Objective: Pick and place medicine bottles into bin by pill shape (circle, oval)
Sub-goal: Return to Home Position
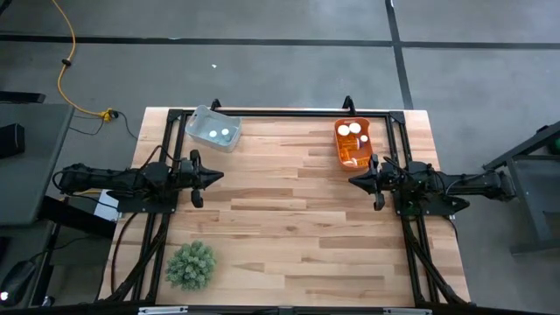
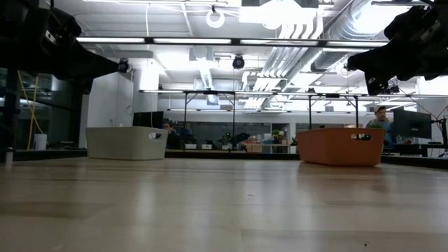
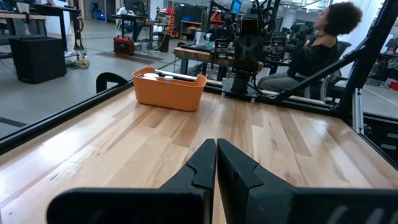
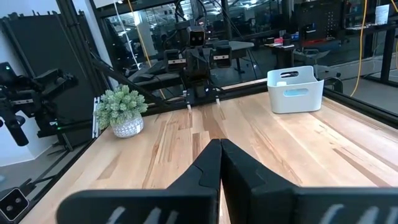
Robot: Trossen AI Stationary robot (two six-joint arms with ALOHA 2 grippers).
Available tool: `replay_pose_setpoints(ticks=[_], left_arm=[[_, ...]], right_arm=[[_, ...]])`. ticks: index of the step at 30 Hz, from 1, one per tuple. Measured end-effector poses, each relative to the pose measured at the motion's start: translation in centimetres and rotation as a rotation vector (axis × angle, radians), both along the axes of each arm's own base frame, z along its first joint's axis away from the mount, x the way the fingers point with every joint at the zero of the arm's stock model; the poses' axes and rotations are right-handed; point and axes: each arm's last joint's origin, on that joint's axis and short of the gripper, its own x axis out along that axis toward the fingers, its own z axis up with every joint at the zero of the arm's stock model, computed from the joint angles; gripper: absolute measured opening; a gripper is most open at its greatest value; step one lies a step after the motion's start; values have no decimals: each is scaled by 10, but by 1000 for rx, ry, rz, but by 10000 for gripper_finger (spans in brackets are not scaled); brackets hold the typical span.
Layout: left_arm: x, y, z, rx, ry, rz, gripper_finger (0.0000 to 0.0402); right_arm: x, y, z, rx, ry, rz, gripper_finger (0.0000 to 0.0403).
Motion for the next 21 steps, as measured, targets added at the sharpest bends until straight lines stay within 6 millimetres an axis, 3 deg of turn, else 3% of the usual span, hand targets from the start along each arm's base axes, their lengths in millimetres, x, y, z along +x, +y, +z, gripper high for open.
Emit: replay_pose_setpoints(ticks=[21], left_arm=[[0,0,0,0,0,0,5]], right_arm=[[0,0,-1,-8,9,-1,0]])
